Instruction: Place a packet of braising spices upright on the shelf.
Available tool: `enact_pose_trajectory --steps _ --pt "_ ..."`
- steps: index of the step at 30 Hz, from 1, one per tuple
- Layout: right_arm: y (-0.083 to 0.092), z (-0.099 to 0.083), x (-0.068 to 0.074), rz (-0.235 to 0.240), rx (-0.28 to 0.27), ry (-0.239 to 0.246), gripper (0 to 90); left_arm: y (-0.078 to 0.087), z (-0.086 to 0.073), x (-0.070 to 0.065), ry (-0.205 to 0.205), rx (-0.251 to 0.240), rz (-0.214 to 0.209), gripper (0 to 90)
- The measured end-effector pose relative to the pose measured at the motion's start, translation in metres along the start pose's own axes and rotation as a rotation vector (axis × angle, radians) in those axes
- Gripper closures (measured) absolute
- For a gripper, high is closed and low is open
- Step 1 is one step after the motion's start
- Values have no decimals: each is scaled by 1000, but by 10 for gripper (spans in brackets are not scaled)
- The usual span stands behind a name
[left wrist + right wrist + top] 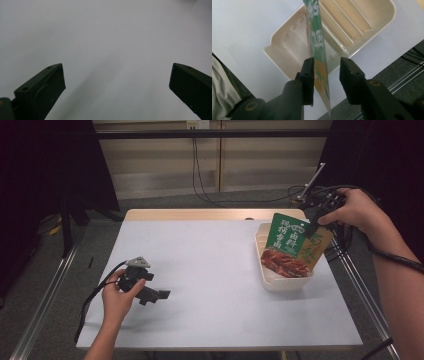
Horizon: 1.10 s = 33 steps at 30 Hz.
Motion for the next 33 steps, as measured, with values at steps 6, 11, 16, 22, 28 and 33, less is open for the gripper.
enact_pose_trajectory --steps 6,11,16,22,28,33 --pt "5 7 5 -19 -7 -4 455 -1 0 -1 4 0 -8 1" --pt "11 11 8 -40 -5 -11 329 0 0 -1 3 1 -18 0" --pt "17 16 13 -44 -17 -22 250 -1 0 -2 4 -5 -13 0" --pt "25 25 23 -39 -24 13 223 -1 1 -2 4 -5 -15 0" --pt "30 33 36 -28 -29 53 207 0 2 -3 2 -1 -26 0" --pt "31 42 48 -21 -35 56 183 0 3 -3 4 -2 -32 0"
Point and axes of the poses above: each handheld gripper's, and its own axes: y roughly backward along the jaws, z roughly out of its top, x roughly to its left, the point moved 7 cm from there along -y, roughly forward along the jaws, and after that the axes turned 9 degrees about -x, right-handed, at the moved point
